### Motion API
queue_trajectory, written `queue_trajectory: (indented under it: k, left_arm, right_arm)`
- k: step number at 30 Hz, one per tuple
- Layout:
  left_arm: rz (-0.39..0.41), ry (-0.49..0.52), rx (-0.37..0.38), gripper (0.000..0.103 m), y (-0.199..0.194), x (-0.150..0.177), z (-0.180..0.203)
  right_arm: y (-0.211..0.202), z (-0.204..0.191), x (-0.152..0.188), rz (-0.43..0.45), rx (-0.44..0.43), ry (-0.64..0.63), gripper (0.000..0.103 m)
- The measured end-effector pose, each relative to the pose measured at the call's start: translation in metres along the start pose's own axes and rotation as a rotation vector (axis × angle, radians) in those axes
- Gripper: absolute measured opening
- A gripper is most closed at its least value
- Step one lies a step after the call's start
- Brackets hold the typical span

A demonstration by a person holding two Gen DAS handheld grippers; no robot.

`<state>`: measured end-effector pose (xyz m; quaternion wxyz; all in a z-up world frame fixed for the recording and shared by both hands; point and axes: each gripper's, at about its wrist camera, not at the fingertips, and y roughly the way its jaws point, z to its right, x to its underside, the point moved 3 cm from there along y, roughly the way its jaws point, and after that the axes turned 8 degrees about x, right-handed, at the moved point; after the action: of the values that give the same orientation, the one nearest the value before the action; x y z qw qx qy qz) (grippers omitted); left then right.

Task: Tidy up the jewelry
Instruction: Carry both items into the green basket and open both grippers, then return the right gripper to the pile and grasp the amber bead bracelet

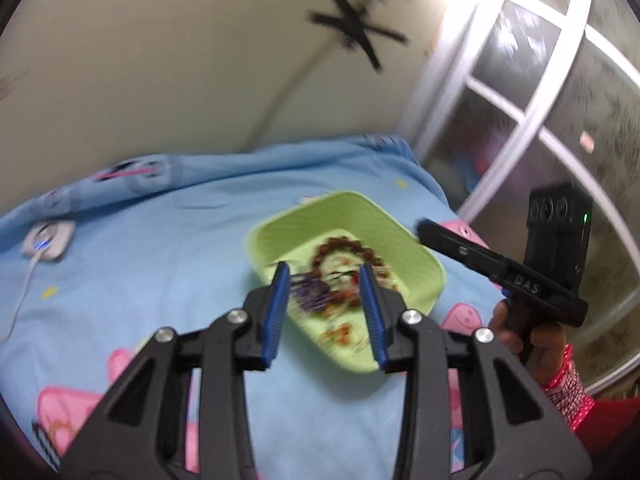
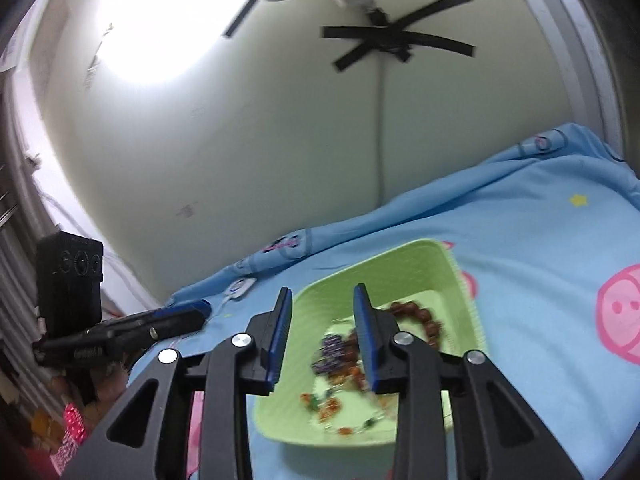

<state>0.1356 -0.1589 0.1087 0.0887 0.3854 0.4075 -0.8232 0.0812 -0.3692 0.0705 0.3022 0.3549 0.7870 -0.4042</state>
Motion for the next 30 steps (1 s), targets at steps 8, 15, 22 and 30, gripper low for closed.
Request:
queue_trajectory:
  k: [8, 15, 22, 30]
  left_arm:
    - [0.087, -0.303, -0.325, 0.034, -0.133, 0.097, -0.139]
    - [0.079, -0.546, -0.523, 0.034, -0.195, 0.182, -0.212]
    - [0.064, -0.520, -0.467, 0.034, -0.169, 0.189, -0.211]
    - [0.068, -0.375, -0.457, 0.034, -0.162, 0.194, -0.183]
  right_arm:
    - [0.025, -0.079, 0.046, -0.173, -0.201, -0.159, 0.013]
    - [0.078, -0.145, 0.115, -0.420, -0.239, -0.293, 0.013]
    - [0.099, -0.197, 0.154, -0.514, -0.252, -0.406, 0.013]
    - [0.132, -0.246, 0.162, -0.513, -0.233, -0.521, 0.012]
